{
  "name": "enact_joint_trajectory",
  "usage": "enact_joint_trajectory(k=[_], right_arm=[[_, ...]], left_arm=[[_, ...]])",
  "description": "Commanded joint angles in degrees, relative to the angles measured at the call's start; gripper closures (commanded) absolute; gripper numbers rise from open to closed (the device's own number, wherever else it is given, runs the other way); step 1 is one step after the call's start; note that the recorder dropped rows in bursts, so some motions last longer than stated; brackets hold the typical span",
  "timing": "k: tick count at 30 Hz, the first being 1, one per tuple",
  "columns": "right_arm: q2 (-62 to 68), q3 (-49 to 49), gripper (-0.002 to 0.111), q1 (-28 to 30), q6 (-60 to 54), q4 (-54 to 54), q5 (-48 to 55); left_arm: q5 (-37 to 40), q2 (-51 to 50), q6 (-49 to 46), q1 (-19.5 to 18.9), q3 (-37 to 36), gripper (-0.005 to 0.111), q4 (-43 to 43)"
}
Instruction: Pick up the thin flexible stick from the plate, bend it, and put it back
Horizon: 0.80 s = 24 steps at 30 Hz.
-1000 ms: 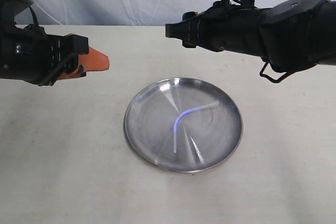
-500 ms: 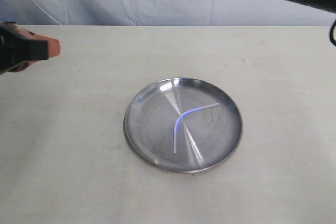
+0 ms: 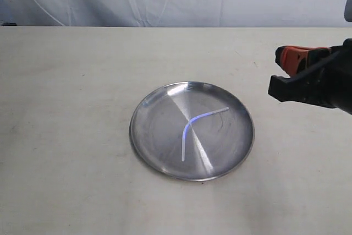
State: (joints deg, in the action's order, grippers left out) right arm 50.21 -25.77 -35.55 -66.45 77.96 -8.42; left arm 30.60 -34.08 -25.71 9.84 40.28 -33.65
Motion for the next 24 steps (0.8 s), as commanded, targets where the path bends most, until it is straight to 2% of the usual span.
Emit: enact_joint_trajectory(k=[1,7,10,14,20,24], right_arm=[[-0.4,0.4,0.109,0.1,-0.5,-0.3,-1.0],[-0.4,0.4,0.109,0.1,-0.5,-0.3,-1.3],[-3.2,0.6,0.109,0.5,-0.6,-0.3,-8.9],[-13.9,2.1,0.109,7.1,-1.0,0.7,-8.6],[-30.8,10.9,0.109,23.4,-2.4,0.5,-4.1],[-38.4,15.5,0.109,25.8,-4.7,0.5,-4.8]], left_arm=[[0.7,0.7,0.1,-0.2,-0.2,0.106,0.2],[0.7,0.7,0.1,-0.2,-0.2,0.106,0.3],[0.7,0.7,0.1,-0.2,-0.2,0.106,0.3],[0.4,0.7,0.1,-0.2,-0.2,0.106,2.1],[0.4,0.7,0.1,-0.2,-0.2,0.106,2.5],[0.3,0.7,0.1,-0.2,-0.2,0.106,2.5]])
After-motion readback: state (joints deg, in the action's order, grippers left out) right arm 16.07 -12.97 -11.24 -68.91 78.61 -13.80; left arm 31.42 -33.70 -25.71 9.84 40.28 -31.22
